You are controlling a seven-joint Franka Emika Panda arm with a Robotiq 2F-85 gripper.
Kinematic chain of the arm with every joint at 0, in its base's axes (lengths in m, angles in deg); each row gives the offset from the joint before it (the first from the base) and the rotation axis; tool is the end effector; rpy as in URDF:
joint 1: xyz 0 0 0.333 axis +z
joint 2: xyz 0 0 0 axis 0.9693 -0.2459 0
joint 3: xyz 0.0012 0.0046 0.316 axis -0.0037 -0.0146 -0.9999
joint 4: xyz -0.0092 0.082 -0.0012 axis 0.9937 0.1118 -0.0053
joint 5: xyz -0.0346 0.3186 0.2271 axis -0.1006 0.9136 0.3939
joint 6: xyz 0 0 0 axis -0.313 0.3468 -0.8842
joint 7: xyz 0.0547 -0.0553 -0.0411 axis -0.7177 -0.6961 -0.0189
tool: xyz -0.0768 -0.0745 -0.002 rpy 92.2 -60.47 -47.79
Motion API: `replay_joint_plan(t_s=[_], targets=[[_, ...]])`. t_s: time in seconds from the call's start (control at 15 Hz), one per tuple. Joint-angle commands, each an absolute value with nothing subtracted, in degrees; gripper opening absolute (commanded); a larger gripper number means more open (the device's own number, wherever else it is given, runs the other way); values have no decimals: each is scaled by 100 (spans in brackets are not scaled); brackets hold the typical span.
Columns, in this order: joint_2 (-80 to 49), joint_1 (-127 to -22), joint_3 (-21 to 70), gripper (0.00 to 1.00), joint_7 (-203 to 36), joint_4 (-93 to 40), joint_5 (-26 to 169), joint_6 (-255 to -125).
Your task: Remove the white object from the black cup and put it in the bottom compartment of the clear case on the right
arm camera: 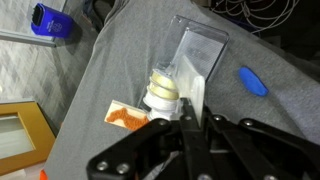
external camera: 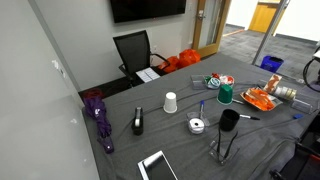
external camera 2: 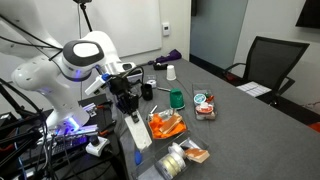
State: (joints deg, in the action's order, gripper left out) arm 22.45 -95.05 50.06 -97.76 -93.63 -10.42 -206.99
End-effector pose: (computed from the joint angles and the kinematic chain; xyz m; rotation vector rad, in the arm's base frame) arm 0.2753 -0.2500 0.3159 2.3611 0.7244 -0.0969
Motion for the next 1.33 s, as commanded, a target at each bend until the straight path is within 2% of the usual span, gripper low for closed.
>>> replay_joint_plan(t_s=[0.0,0.73,1.2,1.27], targets=[[2007,-9738,5024,2,-9800,-9363,-1215,-20832],[1817,-10008,5091,2,-9536,-9300,-1748,-20847],[1537,-9937,5058,2,-8567,-9210,-2370,-20753],[1745,-9949,5028,8,-8884,-9299,-2090,-20701]])
